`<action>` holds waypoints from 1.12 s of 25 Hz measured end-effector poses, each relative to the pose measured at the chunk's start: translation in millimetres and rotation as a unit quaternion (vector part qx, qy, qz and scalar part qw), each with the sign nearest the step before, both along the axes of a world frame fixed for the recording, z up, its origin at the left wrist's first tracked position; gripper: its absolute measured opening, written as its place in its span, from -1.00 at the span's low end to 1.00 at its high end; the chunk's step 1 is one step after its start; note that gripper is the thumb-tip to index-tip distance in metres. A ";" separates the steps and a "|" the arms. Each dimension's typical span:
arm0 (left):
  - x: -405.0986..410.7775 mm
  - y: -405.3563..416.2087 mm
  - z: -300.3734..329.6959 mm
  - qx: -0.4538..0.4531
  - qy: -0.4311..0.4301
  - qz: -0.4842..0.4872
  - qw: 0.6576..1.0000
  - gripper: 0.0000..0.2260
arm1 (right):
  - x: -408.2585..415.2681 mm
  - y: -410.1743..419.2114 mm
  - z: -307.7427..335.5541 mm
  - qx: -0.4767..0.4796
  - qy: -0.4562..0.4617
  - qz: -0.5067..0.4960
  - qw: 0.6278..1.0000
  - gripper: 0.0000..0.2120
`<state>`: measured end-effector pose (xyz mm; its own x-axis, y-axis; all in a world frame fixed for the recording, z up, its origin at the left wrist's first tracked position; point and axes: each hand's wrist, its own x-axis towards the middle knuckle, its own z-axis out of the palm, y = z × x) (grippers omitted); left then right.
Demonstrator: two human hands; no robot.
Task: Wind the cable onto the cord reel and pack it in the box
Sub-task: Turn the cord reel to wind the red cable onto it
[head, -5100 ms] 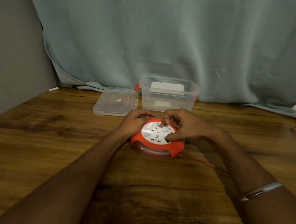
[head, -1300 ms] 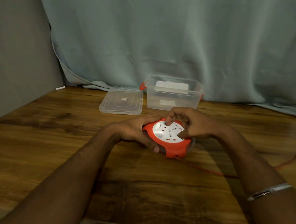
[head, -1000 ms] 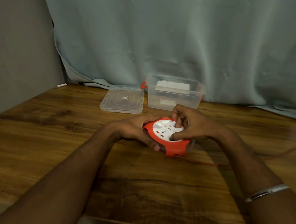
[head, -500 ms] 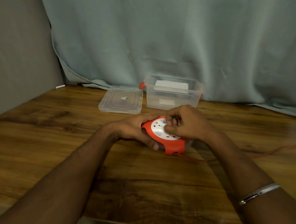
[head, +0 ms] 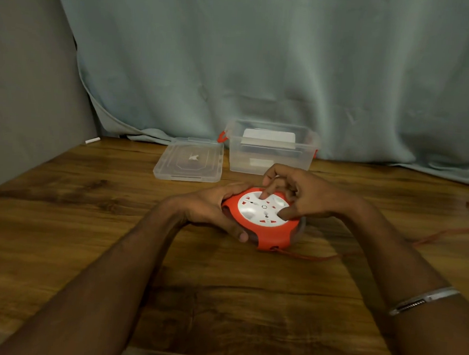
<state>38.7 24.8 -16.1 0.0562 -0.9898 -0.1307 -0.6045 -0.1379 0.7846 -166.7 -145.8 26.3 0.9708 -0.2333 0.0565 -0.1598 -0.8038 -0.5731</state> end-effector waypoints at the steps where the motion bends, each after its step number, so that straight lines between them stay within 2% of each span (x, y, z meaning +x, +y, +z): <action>1: -0.4 -0.1 0.5 0.003 0.003 0.003 1.000 0.13 | -0.1 0.8 -0.6 0.001 -0.002 -0.004 1.000 -0.40; 4: -3.2 0.6 1.9 -0.004 0.004 0.008 1.000 0.03 | -0.3 6.6 -1.5 -0.009 -0.012 -0.024 1.000 -0.40; 8: 0.0 0.6 -1.2 -0.016 0.000 0.012 1.000 0.17 | 2.9 14.2 -2.7 -0.076 -0.004 -0.043 0.996 -0.60; 10: -0.6 1.1 -1.5 -0.025 -0.005 0.011 1.000 0.21 | 4.6 20.8 -3.1 -0.124 -0.014 -0.060 0.990 -0.63; 11: -2.3 1.5 -0.8 -0.028 -0.006 0.010 1.000 0.17 | 5.7 24.3 -3.2 -0.140 -0.014 -0.071 0.987 -0.62; 15: -5.6 0.7 1.4 -0.041 0.007 0.001 0.999 -0.21 | 13.2 37.5 -7.2 -0.191 -0.027 -0.109 0.975 -0.59; 17: -5.4 0.5 1.3 -0.040 0.020 -0.003 0.999 -0.24 | 15.8 41.8 -8.2 -0.201 -0.040 -0.116 0.972 -0.57; 19: -4.3 0.7 0.7 -0.043 0.026 -0.007 0.999 -0.20 | 15.5 39.5 -7.1 -0.191 -0.043 -0.103 0.975 -0.64; 21: -2.7 -0.4 -0.6 -0.040 0.026 -0.008 0.999 -0.07 | 11.5 31.8 -3.9 -0.152 -0.056 -0.074 0.984 -0.82; 22: -2.7 -0.3 -0.5 -0.033 0.022 -0.003 0.999 0.00 | 8.7 27.8 -1.5 -0.130 -0.060 -0.060 0.988 -0.82; 25: -2.7 0.4 -0.1 -0.016 0.015 0.001 1.000 0.09 | 4.3 17.9 1.0 -0.095 -0.032 -0.039 0.994 -0.58; 28: -4.0 1.0 2.8 -0.008 0.017 0.002 1.000 0.03 | 4.0 11.9 -0.1 -0.035 -0.008 -0.015 0.999 -0.49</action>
<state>34.7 25.8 -13.3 0.0554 -0.9917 -0.1159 -0.5774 -0.1265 0.8066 -162.7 -133.9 26.2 0.9622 -0.2575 0.0891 -0.1760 -0.8367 -0.5186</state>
